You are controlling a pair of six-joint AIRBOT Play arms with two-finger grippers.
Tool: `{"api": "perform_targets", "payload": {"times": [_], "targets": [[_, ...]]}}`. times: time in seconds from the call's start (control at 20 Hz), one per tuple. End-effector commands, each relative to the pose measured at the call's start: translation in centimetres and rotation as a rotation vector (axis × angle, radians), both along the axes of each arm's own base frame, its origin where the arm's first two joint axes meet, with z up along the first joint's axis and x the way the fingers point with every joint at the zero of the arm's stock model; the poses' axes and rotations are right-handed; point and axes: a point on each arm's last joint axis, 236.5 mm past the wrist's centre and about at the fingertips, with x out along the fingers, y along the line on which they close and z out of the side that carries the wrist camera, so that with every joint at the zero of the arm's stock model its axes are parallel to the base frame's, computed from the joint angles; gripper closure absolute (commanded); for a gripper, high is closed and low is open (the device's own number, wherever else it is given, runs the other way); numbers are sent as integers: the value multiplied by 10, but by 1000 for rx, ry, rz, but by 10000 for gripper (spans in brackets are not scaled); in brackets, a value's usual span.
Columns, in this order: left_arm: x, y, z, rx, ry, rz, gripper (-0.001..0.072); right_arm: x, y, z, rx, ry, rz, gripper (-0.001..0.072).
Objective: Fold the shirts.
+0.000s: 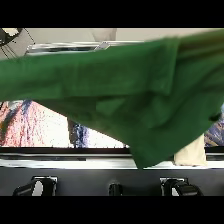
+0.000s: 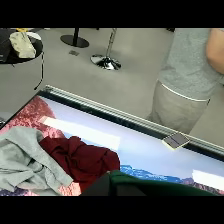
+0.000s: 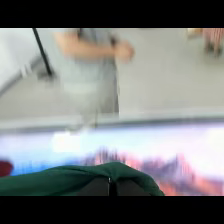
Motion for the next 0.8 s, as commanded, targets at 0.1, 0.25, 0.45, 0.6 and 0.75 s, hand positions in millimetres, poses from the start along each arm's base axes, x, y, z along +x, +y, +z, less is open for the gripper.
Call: {"api": "perform_targets", "payload": {"times": [0.1, 0.25, 0.45, 0.6, 0.75], "targets": [[21, 5, -74, -76, 184, -14, 679, 24, 31, -167, -33, 691, 140, 664], [43, 3, -173, -180, 395, -55, 679, 88, 72, -240, 75, 813, 265, 664], [88, -12, -266, -406, 544, -126, 679, 189, 126, -311, 409, 823, 335, 663], [137, -6, -307, -465, 576, -117, 677, 237, 143, -357, 625, 859, 301, 517], [167, -17, -333, -503, 632, -178, -13, 250, 150, -363, 701, 842, 357, 64]]}}
